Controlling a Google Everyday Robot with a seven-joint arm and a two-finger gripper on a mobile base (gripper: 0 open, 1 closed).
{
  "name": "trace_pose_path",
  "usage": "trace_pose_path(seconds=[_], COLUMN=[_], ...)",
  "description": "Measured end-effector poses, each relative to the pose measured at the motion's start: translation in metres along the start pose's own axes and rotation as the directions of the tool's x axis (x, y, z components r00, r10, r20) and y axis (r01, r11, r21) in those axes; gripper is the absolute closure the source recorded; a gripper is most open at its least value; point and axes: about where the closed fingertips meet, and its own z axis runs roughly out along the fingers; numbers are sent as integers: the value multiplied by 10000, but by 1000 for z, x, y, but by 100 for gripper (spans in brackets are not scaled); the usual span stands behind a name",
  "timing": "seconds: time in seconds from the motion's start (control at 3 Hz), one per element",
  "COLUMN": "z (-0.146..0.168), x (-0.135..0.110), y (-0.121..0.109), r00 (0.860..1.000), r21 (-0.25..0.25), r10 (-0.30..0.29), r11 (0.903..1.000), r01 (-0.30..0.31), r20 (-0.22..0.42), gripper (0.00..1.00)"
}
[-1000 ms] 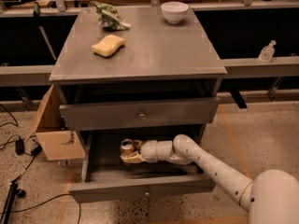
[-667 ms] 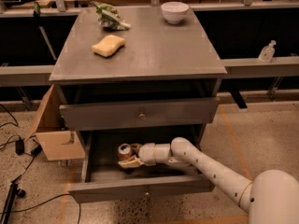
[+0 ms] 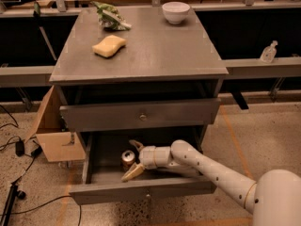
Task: Place orange can into middle drawer
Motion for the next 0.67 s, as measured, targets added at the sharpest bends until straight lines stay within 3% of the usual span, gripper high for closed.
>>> trace_pose_path(seconds=[0.33,0.67], z=[-25,-70], x=[-13,-29], y=[-13,-21], r00=[9975,9849], r21=[760,1670], r10=[709,1721], r11=[9946,9707], r01=[-709,-1727], r20=[22,178], gripper=[18,41])
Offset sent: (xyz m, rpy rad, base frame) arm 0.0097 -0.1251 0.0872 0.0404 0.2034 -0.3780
